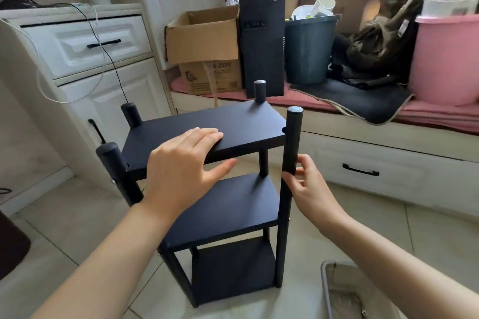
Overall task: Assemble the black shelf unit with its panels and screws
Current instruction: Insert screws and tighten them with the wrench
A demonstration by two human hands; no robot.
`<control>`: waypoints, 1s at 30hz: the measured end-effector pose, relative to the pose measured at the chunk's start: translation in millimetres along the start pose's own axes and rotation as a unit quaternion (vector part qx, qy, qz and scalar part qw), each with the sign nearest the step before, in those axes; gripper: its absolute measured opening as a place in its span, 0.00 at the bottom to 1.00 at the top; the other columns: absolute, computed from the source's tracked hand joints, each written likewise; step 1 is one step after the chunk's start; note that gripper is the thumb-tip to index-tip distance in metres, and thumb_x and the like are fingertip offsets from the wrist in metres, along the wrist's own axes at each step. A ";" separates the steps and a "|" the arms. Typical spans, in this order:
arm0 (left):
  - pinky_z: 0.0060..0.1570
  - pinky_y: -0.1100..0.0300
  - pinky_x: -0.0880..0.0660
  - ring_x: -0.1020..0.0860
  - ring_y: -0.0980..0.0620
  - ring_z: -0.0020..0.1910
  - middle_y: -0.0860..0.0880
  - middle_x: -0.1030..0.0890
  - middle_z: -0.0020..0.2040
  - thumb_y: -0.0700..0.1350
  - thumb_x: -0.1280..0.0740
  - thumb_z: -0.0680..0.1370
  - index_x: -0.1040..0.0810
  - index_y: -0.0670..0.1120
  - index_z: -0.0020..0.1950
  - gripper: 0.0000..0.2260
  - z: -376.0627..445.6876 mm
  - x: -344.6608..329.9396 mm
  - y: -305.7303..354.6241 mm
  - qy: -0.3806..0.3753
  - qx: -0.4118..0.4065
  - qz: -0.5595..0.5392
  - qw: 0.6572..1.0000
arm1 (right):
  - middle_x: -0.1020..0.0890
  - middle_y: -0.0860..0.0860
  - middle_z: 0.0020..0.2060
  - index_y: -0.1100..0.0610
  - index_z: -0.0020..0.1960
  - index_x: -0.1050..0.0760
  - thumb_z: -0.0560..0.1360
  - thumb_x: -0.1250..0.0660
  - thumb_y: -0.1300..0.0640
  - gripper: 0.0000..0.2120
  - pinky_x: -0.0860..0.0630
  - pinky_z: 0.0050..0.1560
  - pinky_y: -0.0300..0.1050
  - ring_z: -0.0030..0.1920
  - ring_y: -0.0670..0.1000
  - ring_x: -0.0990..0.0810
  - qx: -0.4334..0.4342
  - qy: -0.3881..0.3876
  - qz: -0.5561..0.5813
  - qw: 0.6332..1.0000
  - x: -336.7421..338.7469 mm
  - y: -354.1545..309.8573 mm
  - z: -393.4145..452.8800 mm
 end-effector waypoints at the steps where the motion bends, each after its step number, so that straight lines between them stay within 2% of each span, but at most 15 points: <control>1: 0.45 0.57 0.21 0.17 0.51 0.56 0.53 0.16 0.57 0.62 0.32 0.76 0.16 0.47 0.59 0.22 2.0 -2.2 5.3 -0.006 -0.010 -0.007 1.000 | 0.20 0.43 0.48 0.43 0.56 0.30 0.82 0.37 0.54 0.07 0.25 0.43 0.37 0.50 0.45 0.20 -0.001 0.000 0.004 1.000 4.6 1.8 -6.5; 5: 0.51 0.53 0.20 0.17 0.46 0.58 0.51 0.16 0.60 0.58 0.25 0.74 0.17 0.46 0.62 0.22 6.0 -7.8 28.4 -0.025 -0.033 -0.022 0.999 | 0.19 0.46 0.47 0.41 0.53 0.28 0.80 0.34 0.54 0.08 0.21 0.48 0.44 0.47 0.47 0.18 -0.005 -0.012 0.020 1.000 20.5 5.4 -30.6; 9: 0.61 0.43 0.22 0.19 0.39 0.61 0.46 0.17 0.62 0.48 0.22 0.73 0.18 0.43 0.65 0.22 8.0 -10.2 60.9 -0.049 -0.045 -0.030 0.997 | 0.19 0.48 0.47 0.43 0.53 0.27 0.78 0.31 0.55 0.09 0.21 0.45 0.43 0.42 0.45 0.17 -0.007 -0.027 0.008 1.000 32.3 1.8 -50.1; 11: 0.65 0.41 0.26 0.20 0.38 0.63 0.44 0.19 0.64 0.44 0.23 0.72 0.20 0.44 0.68 0.24 8.5 -11.8 82.6 -0.068 -0.051 -0.031 0.996 | 0.19 0.51 0.46 0.45 0.52 0.26 0.78 0.30 0.57 0.09 0.18 0.46 0.49 0.41 0.49 0.16 -0.012 -0.038 0.002 0.999 36.2 -1.5 -58.1; 13: 0.69 0.41 0.31 0.24 0.38 0.68 0.45 0.22 0.69 0.45 0.27 0.75 0.25 0.46 0.72 0.25 9.6 -13.6 101.5 -0.093 -0.033 -0.032 0.995 | 0.18 0.52 0.46 0.47 0.51 0.26 0.77 0.30 0.58 0.08 0.17 0.46 0.53 0.42 0.53 0.16 -0.016 -0.050 -0.001 0.999 39.4 -5.1 -66.2; 16: 0.74 0.42 0.38 0.31 0.40 0.74 0.46 0.28 0.75 0.49 0.32 0.80 0.32 0.50 0.77 0.26 6.2 -17.6 121.4 -0.108 0.002 -0.008 0.994 | 0.17 0.51 0.46 0.46 0.50 0.27 0.77 0.30 0.57 0.08 0.17 0.47 0.52 0.45 0.52 0.16 -0.010 -0.062 -0.016 0.998 43.2 -10.1 -76.3; 19: 0.73 0.42 0.36 0.29 0.40 0.73 0.44 0.26 0.73 0.46 0.31 0.80 0.30 0.47 0.76 0.25 2.9 -15.4 131.3 -0.098 0.014 0.003 0.995 | 0.17 0.48 0.46 0.43 0.50 0.27 0.79 0.32 0.54 0.07 0.18 0.50 0.51 0.47 0.49 0.17 -0.005 -0.063 -0.029 0.998 45.5 -12.9 -84.1; 23: 0.62 0.43 0.25 0.21 0.38 0.63 0.44 0.19 0.64 0.40 0.25 0.74 0.20 0.43 0.67 0.21 1.6 -11.5 137.1 -0.045 0.006 0.027 0.999 | 0.16 0.47 0.48 0.43 0.55 0.26 0.80 0.35 0.54 0.06 0.19 0.54 0.52 0.51 0.48 0.17 0.006 -0.053 -0.037 0.998 46.9 -13.4 -90.8; 26: 0.57 0.43 0.22 0.19 0.37 0.60 0.43 0.17 0.62 0.38 0.23 0.72 0.19 0.42 0.64 0.21 2.5 -12.1 138.8 -0.028 -0.008 0.032 0.999 | 0.15 0.45 0.46 0.41 0.57 0.26 0.81 0.36 0.53 0.08 0.19 0.51 0.46 0.48 0.44 0.17 0.023 -0.053 -0.047 0.997 45.9 -16.5 -91.1; 30: 0.59 0.44 0.22 0.19 0.38 0.61 0.43 0.18 0.63 0.37 0.23 0.72 0.19 0.43 0.65 0.22 2.8 -16.8 135.7 -0.058 -0.001 0.050 0.997 | 0.15 0.42 0.45 0.38 0.54 0.27 0.81 0.36 0.53 0.09 0.21 0.45 0.40 0.46 0.44 0.18 0.034 -0.062 -0.064 0.995 41.6 -18.7 -87.3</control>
Point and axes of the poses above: each hand's wrist, its own z-axis towards the middle knuckle, its own x-axis out of the back of the hand, y = z × x, the point moved 8 cm from there along z, towards the middle knuckle
